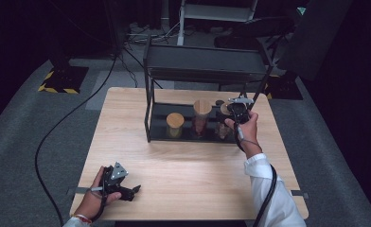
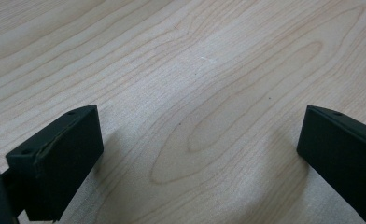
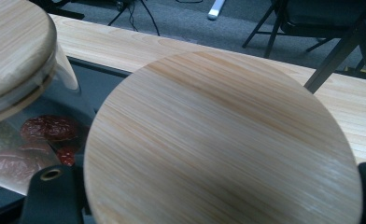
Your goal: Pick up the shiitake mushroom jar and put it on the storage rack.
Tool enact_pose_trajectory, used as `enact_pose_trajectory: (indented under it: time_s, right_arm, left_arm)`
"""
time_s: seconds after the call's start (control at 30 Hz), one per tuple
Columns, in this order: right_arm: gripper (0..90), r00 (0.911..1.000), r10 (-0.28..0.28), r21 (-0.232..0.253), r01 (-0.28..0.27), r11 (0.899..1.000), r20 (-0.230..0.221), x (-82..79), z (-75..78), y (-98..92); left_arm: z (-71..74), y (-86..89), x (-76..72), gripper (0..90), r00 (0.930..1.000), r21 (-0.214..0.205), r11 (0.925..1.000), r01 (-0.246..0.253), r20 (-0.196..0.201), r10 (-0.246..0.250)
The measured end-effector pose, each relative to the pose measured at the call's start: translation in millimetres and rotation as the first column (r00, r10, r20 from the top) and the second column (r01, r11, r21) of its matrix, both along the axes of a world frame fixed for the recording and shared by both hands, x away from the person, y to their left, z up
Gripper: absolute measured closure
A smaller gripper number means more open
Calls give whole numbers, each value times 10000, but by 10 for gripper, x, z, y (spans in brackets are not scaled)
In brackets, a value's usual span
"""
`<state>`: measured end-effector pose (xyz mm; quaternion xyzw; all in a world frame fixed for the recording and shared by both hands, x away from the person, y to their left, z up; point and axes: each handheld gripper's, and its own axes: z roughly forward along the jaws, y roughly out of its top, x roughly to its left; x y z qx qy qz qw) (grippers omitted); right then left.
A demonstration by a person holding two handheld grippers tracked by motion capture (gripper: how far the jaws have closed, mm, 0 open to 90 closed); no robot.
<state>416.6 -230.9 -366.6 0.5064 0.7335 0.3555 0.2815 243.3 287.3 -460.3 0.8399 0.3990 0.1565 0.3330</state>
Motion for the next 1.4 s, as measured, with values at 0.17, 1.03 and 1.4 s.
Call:
enact_pose_trajectory:
  time_s: [0.17,1.03,1.4]
  right_arm:
    - [225,10000,-44,21,44,10000,-14,10,-9,4]
    - [39,10000,-10,-63,10,10000,41,35,-95,-6]
    - [39,9998,97,-357,-91,9993,178,-17,-135,-1]
  left_arm:
    - [0,0,0,0,10000,-1,10000,0,1,0]
    - [0,0,-1,0,10000,0,10000,-2,1,2]
    - [-1,0,-1,0,10000,-6,10000,-6,2,6]
